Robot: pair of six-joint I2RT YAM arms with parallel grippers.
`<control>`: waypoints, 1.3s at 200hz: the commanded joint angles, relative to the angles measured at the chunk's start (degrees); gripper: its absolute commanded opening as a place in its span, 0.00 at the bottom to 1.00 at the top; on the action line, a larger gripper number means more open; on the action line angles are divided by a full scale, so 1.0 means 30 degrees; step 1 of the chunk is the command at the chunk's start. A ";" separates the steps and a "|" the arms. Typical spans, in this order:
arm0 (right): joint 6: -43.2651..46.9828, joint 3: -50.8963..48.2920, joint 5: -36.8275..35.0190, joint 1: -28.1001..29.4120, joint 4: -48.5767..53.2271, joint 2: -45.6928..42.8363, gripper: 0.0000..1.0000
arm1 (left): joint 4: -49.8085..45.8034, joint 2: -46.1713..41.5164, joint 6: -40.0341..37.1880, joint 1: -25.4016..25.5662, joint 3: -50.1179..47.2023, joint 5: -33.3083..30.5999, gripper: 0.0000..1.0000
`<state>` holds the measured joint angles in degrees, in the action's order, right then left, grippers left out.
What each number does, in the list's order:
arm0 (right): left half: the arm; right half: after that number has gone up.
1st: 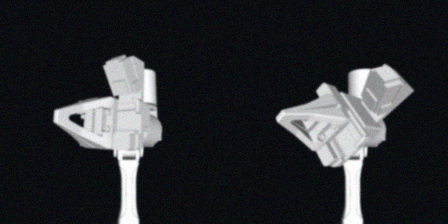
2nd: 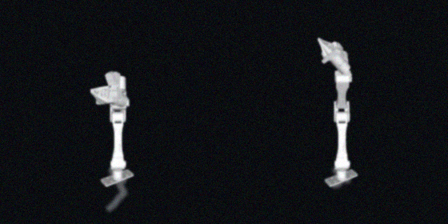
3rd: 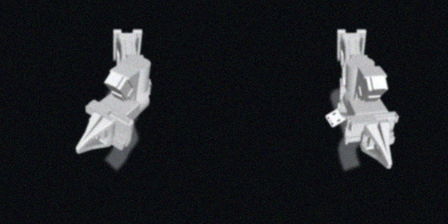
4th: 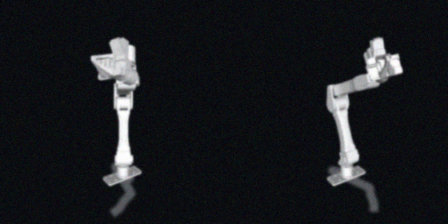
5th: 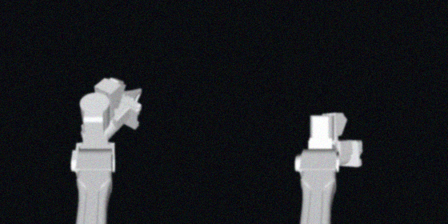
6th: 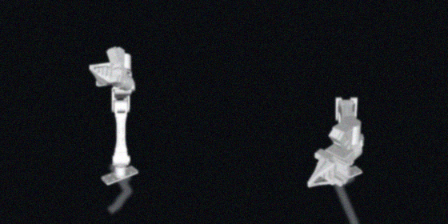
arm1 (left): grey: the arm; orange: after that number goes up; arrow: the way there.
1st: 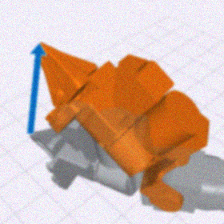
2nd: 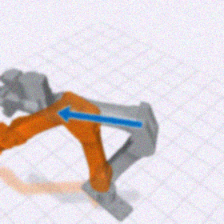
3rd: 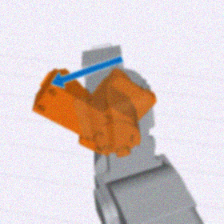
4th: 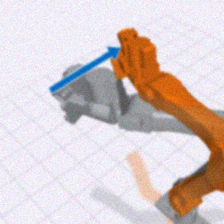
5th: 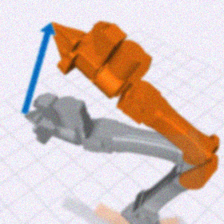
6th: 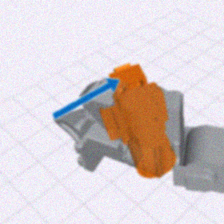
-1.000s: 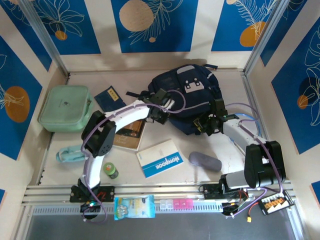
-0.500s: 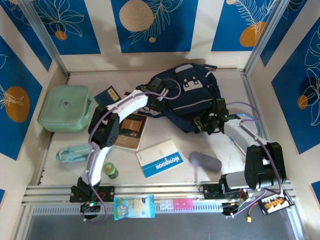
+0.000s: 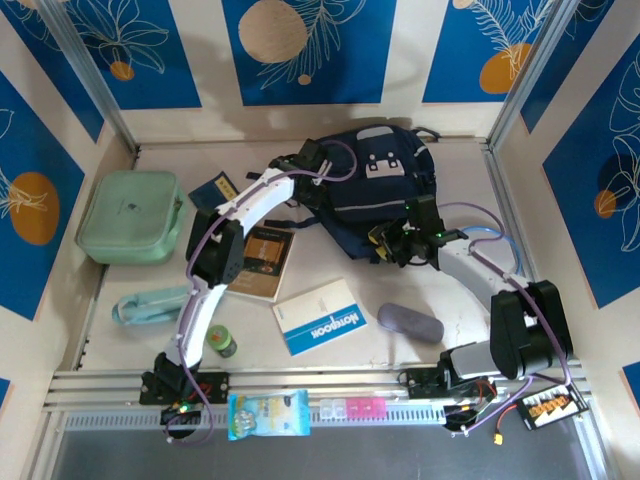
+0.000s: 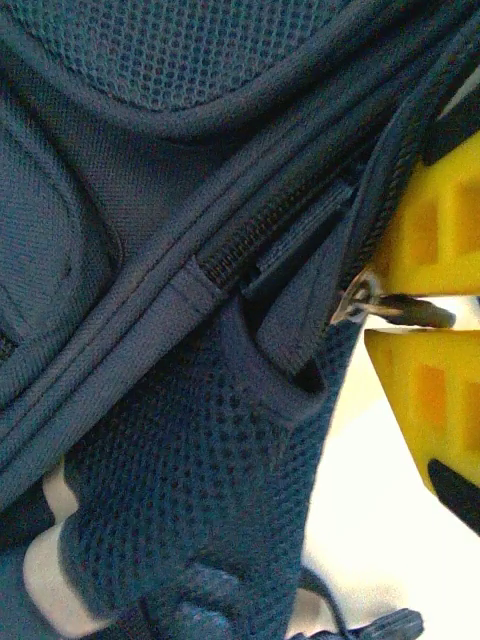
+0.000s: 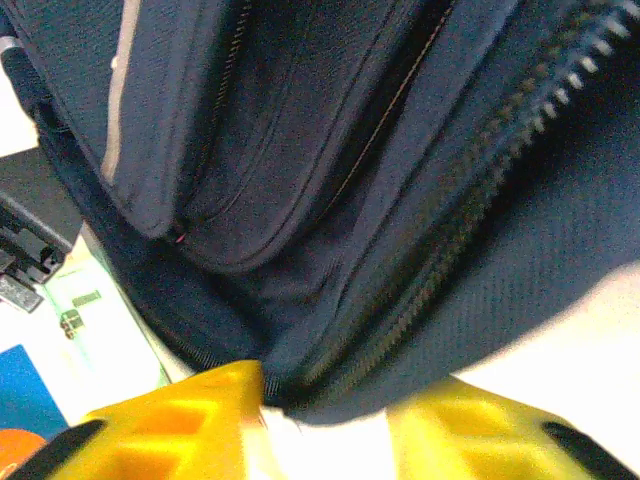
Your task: Pack the student bag
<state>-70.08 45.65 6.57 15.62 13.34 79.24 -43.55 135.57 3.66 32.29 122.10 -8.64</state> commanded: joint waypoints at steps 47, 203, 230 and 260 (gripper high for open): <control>0.4380 0.2884 -0.2375 0.0262 0.4348 -0.1202 0.60 | 0.0051 -0.6495 0.1867 -0.0546 -0.5481 0.1185 0.49; 0.8346 1.5596 -0.1302 1.0041 0.7224 1.2514 0.46 | 0.5045 -1.4733 0.8638 -0.6344 -2.1632 0.3626 0.99; 0.7718 1.6277 -0.1296 0.9915 0.7284 1.3707 0.42 | 0.5574 -1.3974 0.8730 -0.6967 -2.1767 0.4886 0.96; 0.7704 1.6753 -0.1564 0.9853 0.7808 1.4492 0.40 | 0.5870 -1.3251 0.8613 -0.7277 -2.1718 0.5721 0.89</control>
<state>-46.17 93.80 1.32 45.36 33.45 120.99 -27.33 94.02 29.10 11.33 57.34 4.03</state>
